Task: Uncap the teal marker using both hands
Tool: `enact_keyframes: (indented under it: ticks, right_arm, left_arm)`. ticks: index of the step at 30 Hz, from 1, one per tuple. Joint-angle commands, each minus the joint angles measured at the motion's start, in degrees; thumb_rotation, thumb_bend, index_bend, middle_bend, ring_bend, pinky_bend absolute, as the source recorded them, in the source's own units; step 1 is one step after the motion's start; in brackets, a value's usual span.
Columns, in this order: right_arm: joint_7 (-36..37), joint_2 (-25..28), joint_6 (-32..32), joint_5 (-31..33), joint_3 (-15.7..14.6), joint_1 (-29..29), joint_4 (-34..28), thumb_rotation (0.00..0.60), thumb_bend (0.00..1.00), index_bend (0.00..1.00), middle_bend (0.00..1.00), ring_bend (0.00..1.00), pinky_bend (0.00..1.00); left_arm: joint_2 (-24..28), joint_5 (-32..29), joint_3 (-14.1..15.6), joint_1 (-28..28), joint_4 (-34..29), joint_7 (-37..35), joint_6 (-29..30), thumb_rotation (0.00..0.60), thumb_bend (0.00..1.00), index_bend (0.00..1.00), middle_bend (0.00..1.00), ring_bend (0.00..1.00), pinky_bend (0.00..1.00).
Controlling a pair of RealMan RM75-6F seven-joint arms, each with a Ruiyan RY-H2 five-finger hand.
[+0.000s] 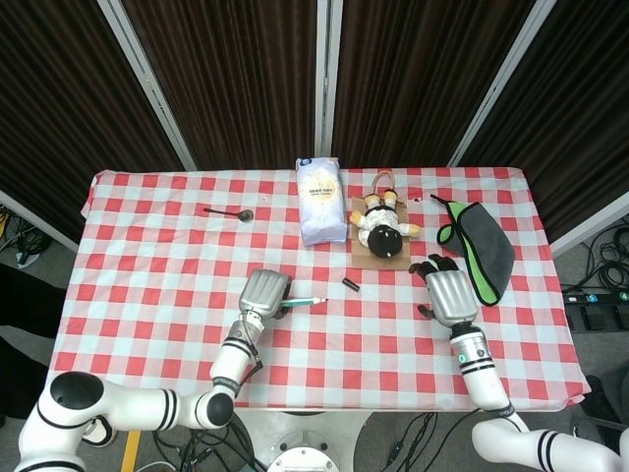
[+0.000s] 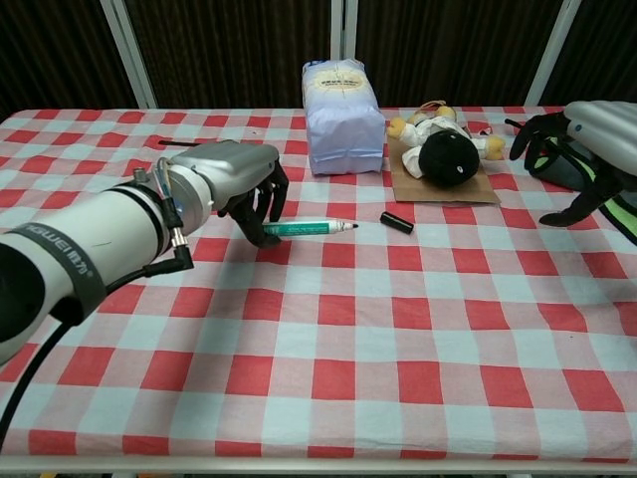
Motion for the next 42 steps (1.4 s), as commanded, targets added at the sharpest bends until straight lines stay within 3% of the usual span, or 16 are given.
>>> enact_keyframes:
  ticks: [1, 10, 18, 21, 24, 28, 32, 36, 42]
  right_arm:
    - [1.96, 2.29, 2.2, -1.32, -0.04, -1.95, -1.45, 0.6, 0.0, 0.31, 0.34, 0.15, 0.2]
    - [5.01, 6.28, 6.91, -3.94, -0.53, -6.02, -4.57, 0.6, 0.0, 0.29, 0.33, 0.14, 0.2]
    - [8.09, 9.59, 13.75, -8.44, -2.91, -11.7, -7.55, 0.6, 0.0, 0.27, 0.33, 0.14, 0.2]
    - [8.74, 10.83, 15.85, -10.02, -4.6, -14.14, -8.4, 0.6, 0.0, 0.27, 0.31, 0.13, 0.2]
    - [9.12, 12.06, 17.4, -11.64, -6.83, -16.65, -9.04, 0.6, 0.0, 0.24, 0.28, 0.09, 0.19]
    - [8.98, 12.74, 19.75, -14.01, -10.04, -20.3, -9.12, 0.6, 0.0, 0.17, 0.2, 0.02, 0.12]
    - [6.8, 11.11, 22.9, -16.52, -12.24, -23.68, -7.13, 0.6, 0.0, 0.14, 0.16, 0.0, 0.09]
    - [5.03, 8.84, 25.98, -18.25, -13.21, -26.73, -4.78, 0.6, 0.0, 0.13, 0.14, 0.0, 0.08]
    - [4.55, 5.95, 27.75, -19.29, -13.46, -29.71, -1.64, 0.6, 0.0, 0.12, 0.13, 0.0, 0.06]
  left_arm:
    - [-0.06, 1.54, 0.9, 0.99, 1.83, -1.93, -1.65, 0.6, 0.28, 0.53, 0.55, 0.49, 0.61]
    - [0.91, 3.9, 0.44, 3.45, 2.66, -4.79, -0.58, 0.6, 0.22, 0.41, 0.46, 0.45, 0.58]
    - [10.23, 7.17, 0.43, 10.58, -9.44, -4.98, 11.94, 0.6, 0.21, 0.41, 0.44, 0.38, 0.44]
    - [14.79, 11.36, 2.76, 15.45, -14.06, -6.9, 18.66, 0.6, 0.21, 0.41, 0.41, 0.35, 0.39]
    - [18.49, 18.53, 7.45, 20.92, -16.18, -10.16, 25.33, 0.6, 0.2, 0.37, 0.34, 0.27, 0.31]
    - [20.18, 29.48, 15.95, 29.34, -14.33, -16.63, 33.61, 0.6, 0.19, 0.34, 0.3, 0.23, 0.27]
    - [19.15, 35.62, 22.15, 36.67, -10.21, -19.87, 39.0, 0.6, 0.19, 0.34, 0.3, 0.23, 0.27]
    - [17.77, 38.09, 24.49, 42.89, -7.6, -23.38, 42.35, 0.6, 0.18, 0.34, 0.3, 0.23, 0.27]
    - [18.8, 39.93, 24.27, 47.53, -6.67, -25.88, 43.0, 0.6, 0.18, 0.34, 0.3, 0.23, 0.26]
